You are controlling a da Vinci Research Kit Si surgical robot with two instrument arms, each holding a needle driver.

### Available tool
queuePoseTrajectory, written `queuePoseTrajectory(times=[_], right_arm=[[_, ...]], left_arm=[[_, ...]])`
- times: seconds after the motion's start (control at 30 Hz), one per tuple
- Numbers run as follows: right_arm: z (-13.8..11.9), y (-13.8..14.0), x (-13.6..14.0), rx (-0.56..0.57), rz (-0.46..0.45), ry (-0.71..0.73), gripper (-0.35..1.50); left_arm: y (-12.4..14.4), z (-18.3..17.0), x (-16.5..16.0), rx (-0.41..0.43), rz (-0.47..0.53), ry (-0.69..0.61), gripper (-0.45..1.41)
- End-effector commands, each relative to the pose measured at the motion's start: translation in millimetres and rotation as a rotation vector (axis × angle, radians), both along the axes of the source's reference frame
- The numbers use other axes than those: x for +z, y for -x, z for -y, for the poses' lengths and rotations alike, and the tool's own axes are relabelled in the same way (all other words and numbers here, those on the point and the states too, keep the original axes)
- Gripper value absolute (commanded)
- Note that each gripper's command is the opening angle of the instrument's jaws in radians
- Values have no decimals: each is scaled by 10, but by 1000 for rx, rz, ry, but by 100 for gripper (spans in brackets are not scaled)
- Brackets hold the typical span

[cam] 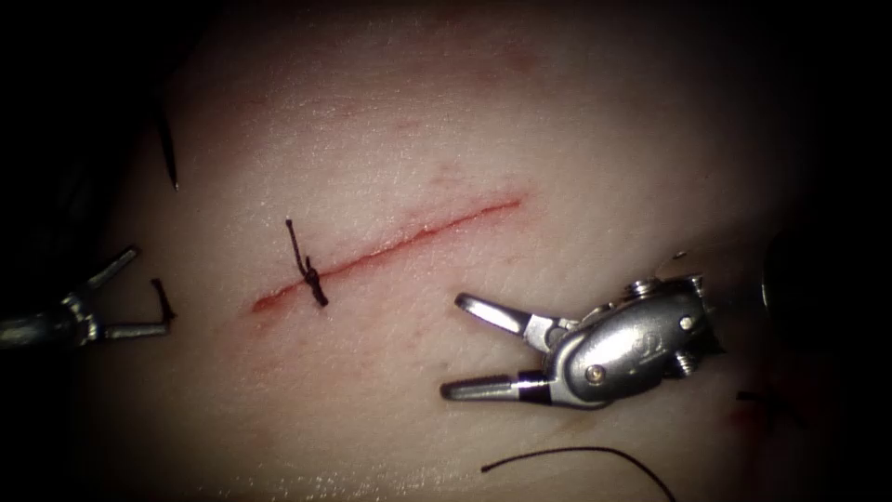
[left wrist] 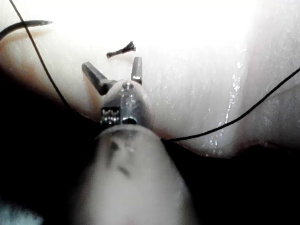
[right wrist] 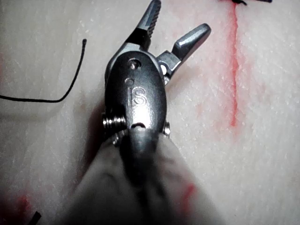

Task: Wound Closure

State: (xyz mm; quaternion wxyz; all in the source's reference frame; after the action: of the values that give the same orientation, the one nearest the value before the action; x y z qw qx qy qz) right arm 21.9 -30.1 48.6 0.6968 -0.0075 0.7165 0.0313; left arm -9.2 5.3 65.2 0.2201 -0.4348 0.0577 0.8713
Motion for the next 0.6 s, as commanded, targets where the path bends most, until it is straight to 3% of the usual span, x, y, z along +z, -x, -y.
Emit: queuePoseTrajectory(times=[0.03,0.23,0.27,0.3,0.33,0.4,0.47,0.53,0.57,0.6], right_arm=[[11,-2,4,-6,-2,-2,103],[15,18,-1,54,44,-48,103],[16,23,-2,88,40,-59,83],[17,30,-5,119,48,-63,4],[16,35,-7,103,85,-63,-35],[13,42,-14,112,172,-87,-35],[12,45,-17,126,201,-174,-35],[12,45,-18,139,218,-228,9],[13,45,-19,150,230,-258,39],[13,44,-19,156,238,-259,57]], left_arm=[[6,9,6,6,-4,-3,79],[3,24,-21,19,16,-17,84],[3,24,-27,20,25,-28,86],[4,21,-41,20,50,-57,86],[4,17,-50,10,60,-73,86],[5,-6,-75,-28,71,-99,84],[6,-29,-84,-96,60,-118,99],[7,-45,-86,-161,66,-112,104],[10,-57,-86,-214,82,-97,104],[13,-63,-85,-203,74,-51,104]])
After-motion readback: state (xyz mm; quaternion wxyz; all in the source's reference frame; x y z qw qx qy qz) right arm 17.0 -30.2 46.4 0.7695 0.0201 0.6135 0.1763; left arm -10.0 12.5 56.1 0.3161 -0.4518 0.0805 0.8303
